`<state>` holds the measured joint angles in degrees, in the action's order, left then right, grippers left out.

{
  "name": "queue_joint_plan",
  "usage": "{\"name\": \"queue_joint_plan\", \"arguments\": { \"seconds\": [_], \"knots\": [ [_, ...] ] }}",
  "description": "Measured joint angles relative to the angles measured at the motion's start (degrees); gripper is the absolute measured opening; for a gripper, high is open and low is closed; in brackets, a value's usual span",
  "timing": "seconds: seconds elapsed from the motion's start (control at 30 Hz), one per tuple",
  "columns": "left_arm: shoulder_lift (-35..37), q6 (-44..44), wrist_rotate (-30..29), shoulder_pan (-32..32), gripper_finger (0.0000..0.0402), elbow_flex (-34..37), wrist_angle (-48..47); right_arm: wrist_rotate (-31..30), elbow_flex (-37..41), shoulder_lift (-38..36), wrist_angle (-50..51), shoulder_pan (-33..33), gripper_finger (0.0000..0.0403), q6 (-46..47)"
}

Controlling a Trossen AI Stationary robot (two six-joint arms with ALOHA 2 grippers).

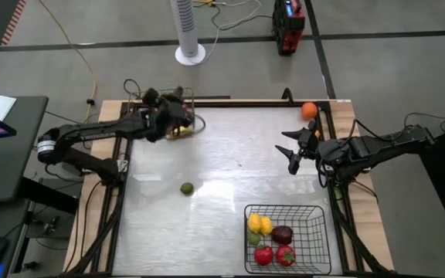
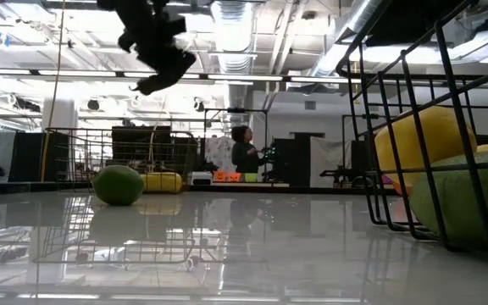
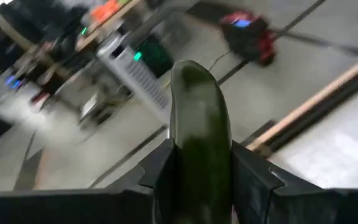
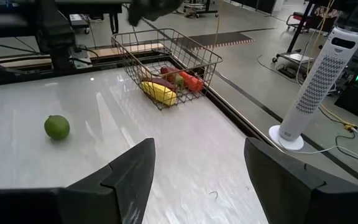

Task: Sort produce into baskets
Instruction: Put the green chili pepper into the top wire basket, then put the lime into the bottom wire basket

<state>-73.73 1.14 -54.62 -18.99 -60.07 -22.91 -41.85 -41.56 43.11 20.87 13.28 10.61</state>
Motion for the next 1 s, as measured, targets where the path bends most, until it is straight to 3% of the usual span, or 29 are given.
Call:
{"name": "queue_joint_plan", "arguments": {
  "seconds": [0.17,0.33,0.4,0.57,0.63,0.83,1.0],
  "knots": [
    [-1.33,3.14,2.37,-6.18,0.0163,0.02,-5.13,0.0,0.0,0.0,-0.11,0.0,0.0276,-0.07],
    [-1.33,5.15,10.39,-9.19,0.0211,0.07,-9.53,0.01,0.0,0.0,0.01,0.02,0.0276,-0.13],
    [-1.24,5.39,18.98,-9.13,0.0218,0.07,-10.57,0.0,0.0,0.0,0.04,0.0,0.0276,-0.15],
    [-1.19,0.98,53.5,-4.36,0.0221,0.9,-10.05,0.0,0.0,0.0,0.05,0.01,0.0276,-0.47],
    [-1.26,0.61,59.41,0.15,0.0221,1.19,-9.28,0.0,0.0,0.0,0.05,0.01,0.0276,-0.55],
    [-1.29,1.73,56.76,15.75,0.0221,1.25,-9.54,0.0,0.0,0.0,0.06,0.0,0.0276,-0.14],
    [-1.31,10.49,50.49,26.32,0.0221,1.25,-11.85,0.02,0.0,0.0,-0.14,0.06,0.0276,-0.13]
  ]
}}
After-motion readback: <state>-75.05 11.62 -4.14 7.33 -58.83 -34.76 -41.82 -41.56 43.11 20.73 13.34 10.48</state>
